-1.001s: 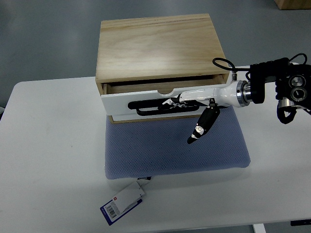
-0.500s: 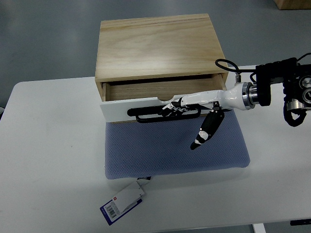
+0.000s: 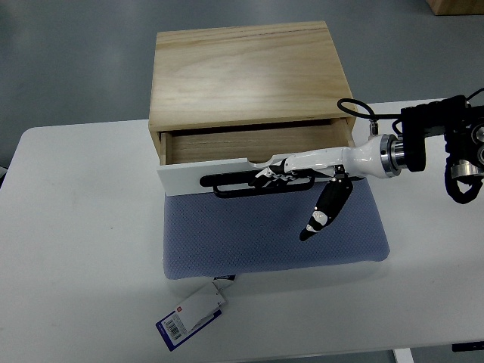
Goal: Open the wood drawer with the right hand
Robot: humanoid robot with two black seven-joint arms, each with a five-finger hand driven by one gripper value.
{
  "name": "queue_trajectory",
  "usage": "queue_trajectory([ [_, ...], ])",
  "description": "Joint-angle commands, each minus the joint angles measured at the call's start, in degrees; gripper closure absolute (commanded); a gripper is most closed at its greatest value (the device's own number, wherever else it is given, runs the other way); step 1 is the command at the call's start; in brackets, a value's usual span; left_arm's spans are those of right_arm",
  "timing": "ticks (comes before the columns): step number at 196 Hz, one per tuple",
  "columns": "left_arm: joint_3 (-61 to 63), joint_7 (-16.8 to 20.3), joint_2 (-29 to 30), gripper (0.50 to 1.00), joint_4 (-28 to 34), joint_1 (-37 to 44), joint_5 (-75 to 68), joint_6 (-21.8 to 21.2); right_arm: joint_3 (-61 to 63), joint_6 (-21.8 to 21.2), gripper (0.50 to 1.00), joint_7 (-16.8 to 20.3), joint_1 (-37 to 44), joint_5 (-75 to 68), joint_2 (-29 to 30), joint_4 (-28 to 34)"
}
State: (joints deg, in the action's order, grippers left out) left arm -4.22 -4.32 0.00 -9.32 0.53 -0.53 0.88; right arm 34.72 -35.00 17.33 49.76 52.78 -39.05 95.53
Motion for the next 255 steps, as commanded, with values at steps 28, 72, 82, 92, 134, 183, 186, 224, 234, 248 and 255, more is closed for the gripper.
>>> queue_trajectory([
  [28,0.0,0.0,0.0,0.500,0.0,0.0,0.0,0.0,0.0,0.0,0.550,0.3,0.1,-0.4,-0.1,0.0],
  [72,0.0,0.0,0.0,0.500,0.0,0.0,0.0,0.0,0.2,0.0,0.550,0.3,0.8,-2.0,-0.9,0.0],
  [82,0.0,0.0,0.0,0.500,0.0,0.0,0.0,0.0,0.3,0.0,0.550,0.3,1.1,-2.8,-1.1,0.0],
  [92,0.0,0.0,0.0,0.500,0.0,0.0,0.0,0.0,0.4,0.0,0.550,0.3,2.2,-3.6,-1.7,0.0],
  [134,0.0,0.0,0.0,0.500,0.0,0.0,0.0,0.0,0.4,0.0,0.550,0.4,4.1,-6.6,-3.3,0.0],
  [183,0.0,0.0,0.0,0.500,0.0,0.0,0.0,0.0,0.4,0.0,0.550,0.8,6.6,-12.0,-5.8,0.0],
  [186,0.0,0.0,0.0,0.500,0.0,0.0,0.0,0.0,0.4,0.0,0.550,0.9,6.7,-12.4,-5.9,0.0],
  [224,0.0,0.0,0.0,0.500,0.0,0.0,0.0,0.0,1.1,0.0,0.550,2.4,8.8,-21.5,-9.0,-0.6],
  [234,0.0,0.0,0.0,0.500,0.0,0.0,0.0,0.0,1.1,0.0,0.550,2.4,8.9,-21.8,-9.1,-0.7],
  [248,0.0,0.0,0.0,0.500,0.0,0.0,0.0,0.0,3.2,0.0,0.550,2.1,8.6,-25.3,-10.9,-3.4],
  [255,0.0,0.0,0.0,0.500,0.0,0.0,0.0,0.0,4.4,0.0,0.550,2.0,8.5,-26.2,-11.0,-4.9],
])
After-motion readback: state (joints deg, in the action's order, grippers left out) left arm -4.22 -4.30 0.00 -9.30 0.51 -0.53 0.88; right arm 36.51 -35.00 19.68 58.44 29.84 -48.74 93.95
